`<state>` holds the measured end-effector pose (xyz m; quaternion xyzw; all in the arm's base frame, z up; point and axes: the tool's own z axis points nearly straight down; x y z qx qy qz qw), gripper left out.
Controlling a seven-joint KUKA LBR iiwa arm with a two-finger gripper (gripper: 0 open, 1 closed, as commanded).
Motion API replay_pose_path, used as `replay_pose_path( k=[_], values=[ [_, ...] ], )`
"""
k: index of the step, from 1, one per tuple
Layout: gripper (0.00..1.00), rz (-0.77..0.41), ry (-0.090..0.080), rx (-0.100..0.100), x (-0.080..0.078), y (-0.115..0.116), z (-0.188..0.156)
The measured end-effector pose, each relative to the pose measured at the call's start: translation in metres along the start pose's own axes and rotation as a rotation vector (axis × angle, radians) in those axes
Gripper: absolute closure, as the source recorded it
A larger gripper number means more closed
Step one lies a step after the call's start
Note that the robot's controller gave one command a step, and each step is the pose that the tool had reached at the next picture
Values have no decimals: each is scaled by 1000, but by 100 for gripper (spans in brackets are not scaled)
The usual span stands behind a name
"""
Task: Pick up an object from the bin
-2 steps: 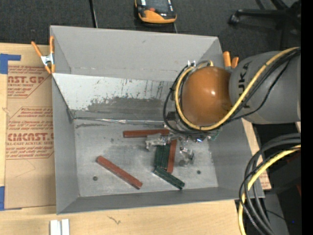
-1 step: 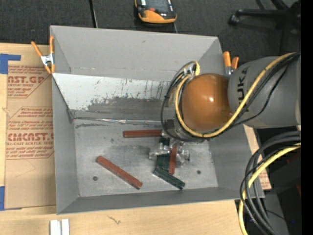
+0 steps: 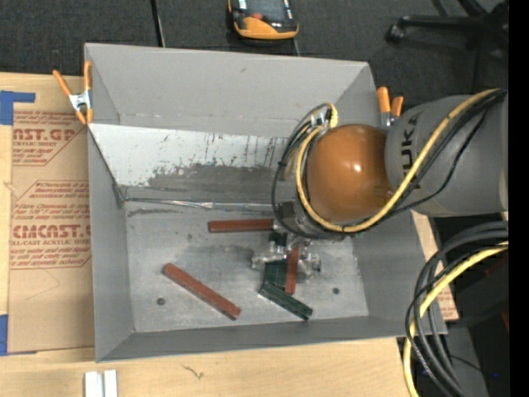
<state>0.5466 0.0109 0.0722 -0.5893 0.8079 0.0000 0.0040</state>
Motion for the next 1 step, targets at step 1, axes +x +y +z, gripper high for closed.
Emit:
replay_pose_path(
  k=[1],
  values=[
    [100,-1,1,-3,0,1,-3]
  ],
)
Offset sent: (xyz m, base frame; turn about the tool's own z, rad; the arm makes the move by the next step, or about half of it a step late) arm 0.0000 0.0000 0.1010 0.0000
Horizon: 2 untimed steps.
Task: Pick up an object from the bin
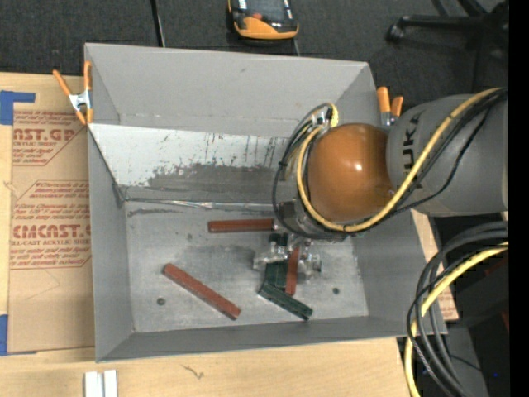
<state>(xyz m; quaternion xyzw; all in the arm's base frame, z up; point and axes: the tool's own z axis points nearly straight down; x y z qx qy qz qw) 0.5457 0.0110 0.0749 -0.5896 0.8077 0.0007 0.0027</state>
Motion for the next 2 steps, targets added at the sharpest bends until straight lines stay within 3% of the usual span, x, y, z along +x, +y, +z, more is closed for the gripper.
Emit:
replay_pose_path(
  k=[1,2],
  values=[
    [100,0,5,-12,1,3,-19],
    [100,0,4,-9,0,2,-43]
  ],
)
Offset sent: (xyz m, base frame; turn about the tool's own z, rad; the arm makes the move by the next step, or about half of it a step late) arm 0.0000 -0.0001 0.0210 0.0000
